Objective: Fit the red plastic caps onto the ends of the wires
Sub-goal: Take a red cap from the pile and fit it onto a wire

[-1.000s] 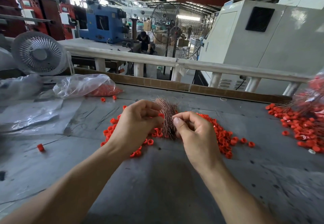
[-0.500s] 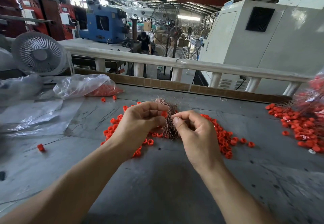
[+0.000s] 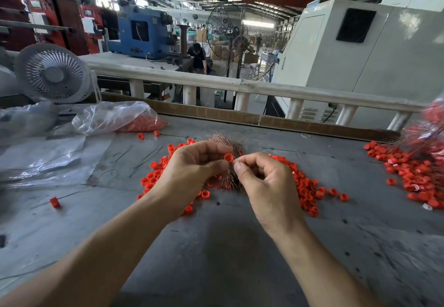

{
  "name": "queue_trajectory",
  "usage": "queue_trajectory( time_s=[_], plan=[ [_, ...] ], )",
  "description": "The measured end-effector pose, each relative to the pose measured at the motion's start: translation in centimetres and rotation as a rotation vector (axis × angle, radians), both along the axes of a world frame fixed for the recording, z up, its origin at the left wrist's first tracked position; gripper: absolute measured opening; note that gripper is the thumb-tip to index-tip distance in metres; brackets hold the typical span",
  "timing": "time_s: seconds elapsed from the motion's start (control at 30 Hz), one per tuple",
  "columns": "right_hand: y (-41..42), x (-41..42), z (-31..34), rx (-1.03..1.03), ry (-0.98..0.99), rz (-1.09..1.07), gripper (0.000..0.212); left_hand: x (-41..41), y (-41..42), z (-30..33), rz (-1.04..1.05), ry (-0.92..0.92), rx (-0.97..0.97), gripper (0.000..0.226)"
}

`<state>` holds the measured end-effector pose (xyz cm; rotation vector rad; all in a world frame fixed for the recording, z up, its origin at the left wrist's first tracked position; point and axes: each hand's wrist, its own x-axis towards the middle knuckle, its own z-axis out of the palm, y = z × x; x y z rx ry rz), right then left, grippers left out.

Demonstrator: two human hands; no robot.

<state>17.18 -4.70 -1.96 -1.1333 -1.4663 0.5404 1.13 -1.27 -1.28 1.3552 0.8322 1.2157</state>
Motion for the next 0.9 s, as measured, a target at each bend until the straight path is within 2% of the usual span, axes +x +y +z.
queue_trajectory(
  time_s=[0.37,0.5,0.9],
  plan=[
    [0.06,0.09,-0.06,-0.019,-0.008,-0.028,0.018,-0.02,-0.29,0.15,0.012,0.037,0.051,0.021],
    [0.16,0.12,-0.06,-0.027,-0.004,-0.043,0.016,-0.13,-0.29,0.25,0.012,0.026,0.037,0.014],
    [0.24,0.3,-0.07,-0.025,0.039,-0.054,0.017,-0.09,-0.28,0.25,-0.006,-0.022,0.001,0.021]
  ],
)
